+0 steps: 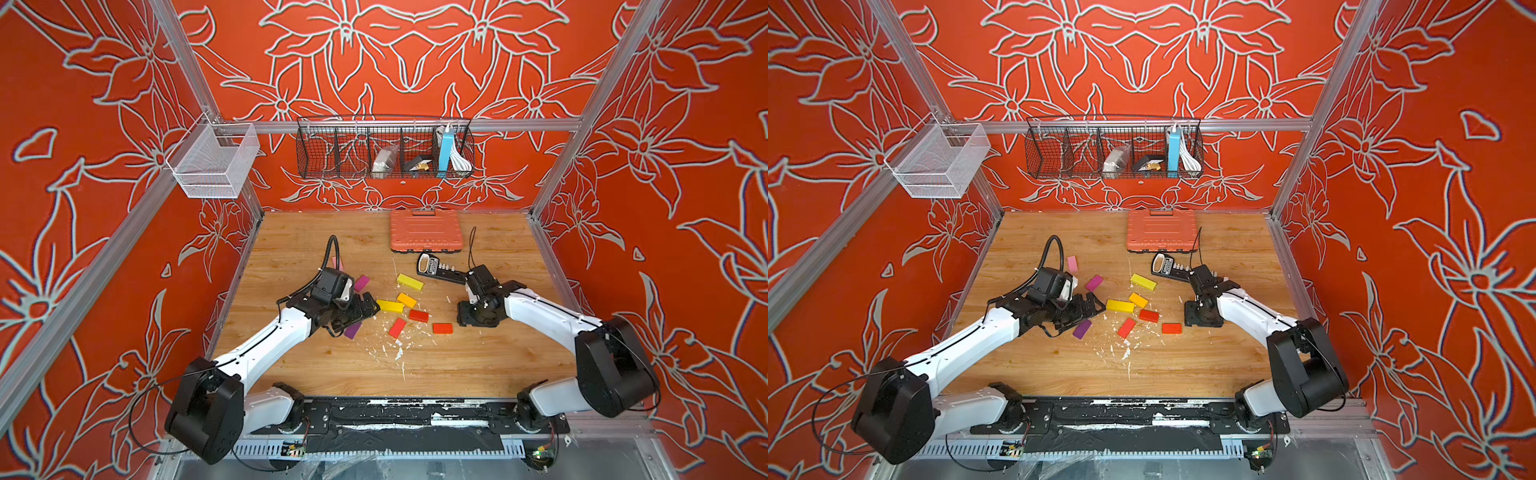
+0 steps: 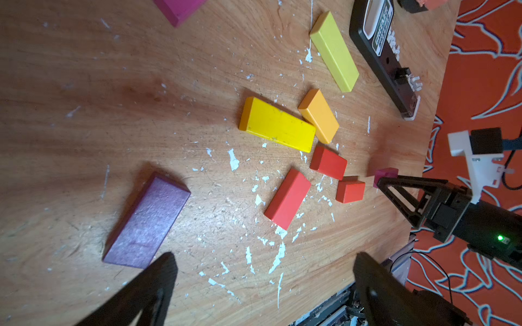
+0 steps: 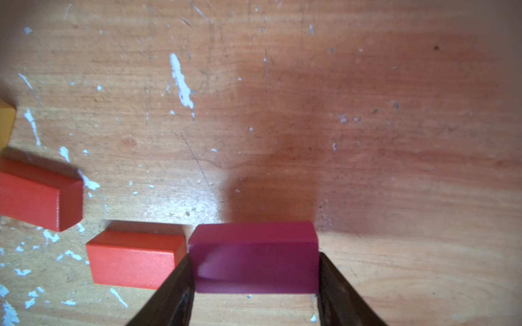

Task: Assemble the letter c with building blocks
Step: Assemble the building block at the center of the board.

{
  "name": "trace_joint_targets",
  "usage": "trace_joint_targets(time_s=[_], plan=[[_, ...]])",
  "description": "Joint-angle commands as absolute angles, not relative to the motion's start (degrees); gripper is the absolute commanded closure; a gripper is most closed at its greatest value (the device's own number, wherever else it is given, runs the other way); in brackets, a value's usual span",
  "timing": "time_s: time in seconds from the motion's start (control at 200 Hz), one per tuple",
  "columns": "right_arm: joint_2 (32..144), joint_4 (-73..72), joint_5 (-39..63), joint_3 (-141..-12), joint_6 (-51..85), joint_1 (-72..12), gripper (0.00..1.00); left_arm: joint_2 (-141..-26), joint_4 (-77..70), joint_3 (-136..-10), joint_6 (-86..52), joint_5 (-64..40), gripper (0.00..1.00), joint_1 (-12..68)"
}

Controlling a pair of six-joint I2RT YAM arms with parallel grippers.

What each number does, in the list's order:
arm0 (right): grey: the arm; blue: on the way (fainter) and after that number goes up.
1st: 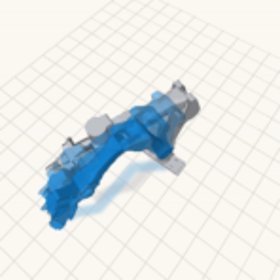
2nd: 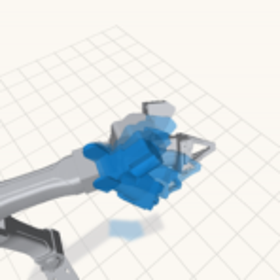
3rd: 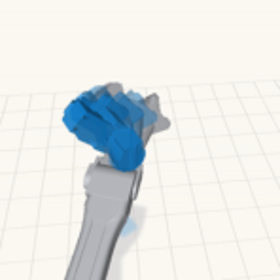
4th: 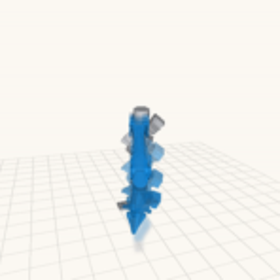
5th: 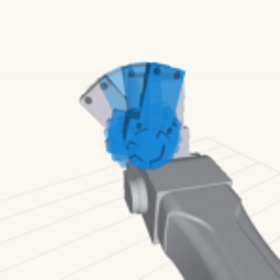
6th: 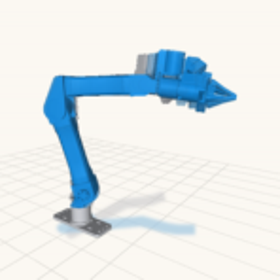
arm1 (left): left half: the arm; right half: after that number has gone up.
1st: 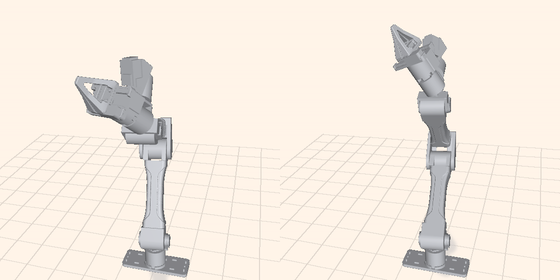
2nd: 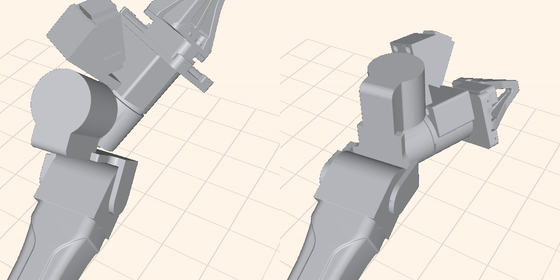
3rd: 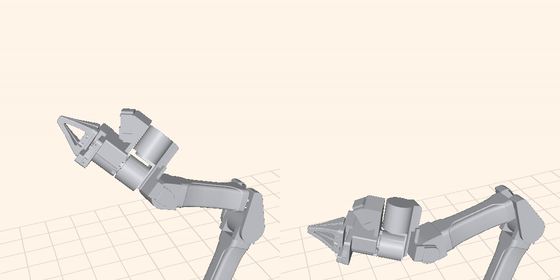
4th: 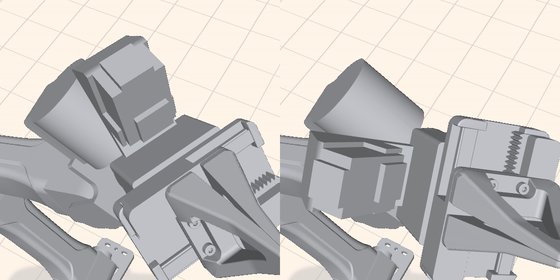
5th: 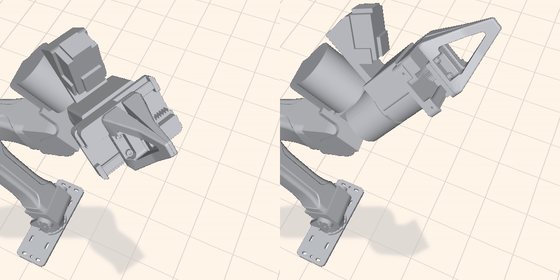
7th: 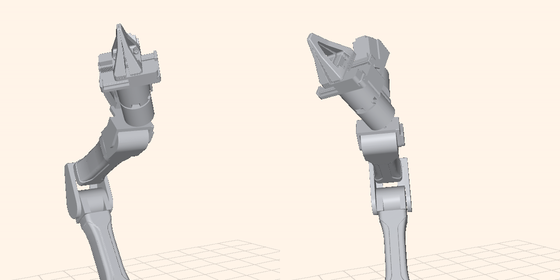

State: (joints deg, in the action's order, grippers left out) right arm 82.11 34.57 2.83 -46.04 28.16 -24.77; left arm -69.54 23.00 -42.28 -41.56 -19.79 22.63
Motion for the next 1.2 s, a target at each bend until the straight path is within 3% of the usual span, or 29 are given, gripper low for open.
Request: trace_joint_targets(time_s=[0.0, 1.196], plan=[[81.12, 35.62, 2.28, -44.79, 29.57, -25.04, 0.4, -69.7, 22.68, -42.94, -42.1, -20.22, 0.02, 23.2], [84.02, 32.72, 3.39, -43.27, 32.32, -29.61, 0.39, -69.52, 22.85, -42.63, -41.85, -19.88, 0.02, 23.55]])
